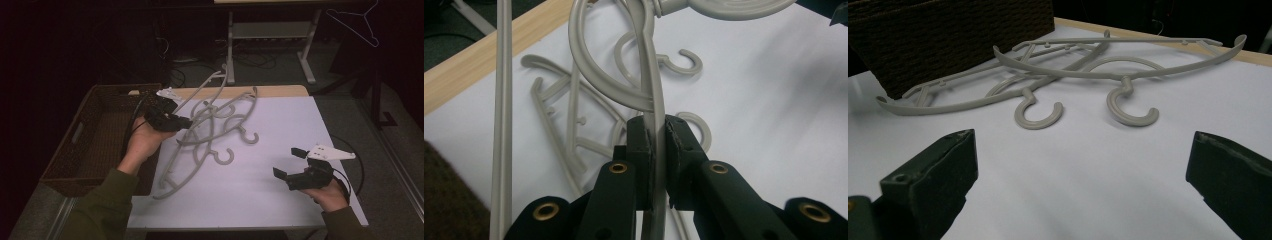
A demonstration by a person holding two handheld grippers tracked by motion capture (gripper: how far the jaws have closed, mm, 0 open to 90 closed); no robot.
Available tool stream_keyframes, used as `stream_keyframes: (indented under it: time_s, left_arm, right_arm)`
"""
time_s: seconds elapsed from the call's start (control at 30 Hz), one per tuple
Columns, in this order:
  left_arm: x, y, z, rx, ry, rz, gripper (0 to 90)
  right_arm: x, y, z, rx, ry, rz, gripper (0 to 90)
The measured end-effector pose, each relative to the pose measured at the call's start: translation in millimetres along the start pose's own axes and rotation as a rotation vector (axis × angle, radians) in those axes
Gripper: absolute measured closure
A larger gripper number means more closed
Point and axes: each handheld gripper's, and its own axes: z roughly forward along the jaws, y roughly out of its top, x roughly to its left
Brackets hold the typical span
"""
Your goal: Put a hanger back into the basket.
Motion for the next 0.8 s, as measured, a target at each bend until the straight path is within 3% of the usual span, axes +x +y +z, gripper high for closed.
stream_keyframes:
  time_s: [0.8]
  left_arm:
    - [43.5,-44.0,-78.3,-0.024,0.041,-0.022,82.5]
  right_arm:
    - [-0.9,-1.3,1.4,0.008,-0.005,0.006,0.0]
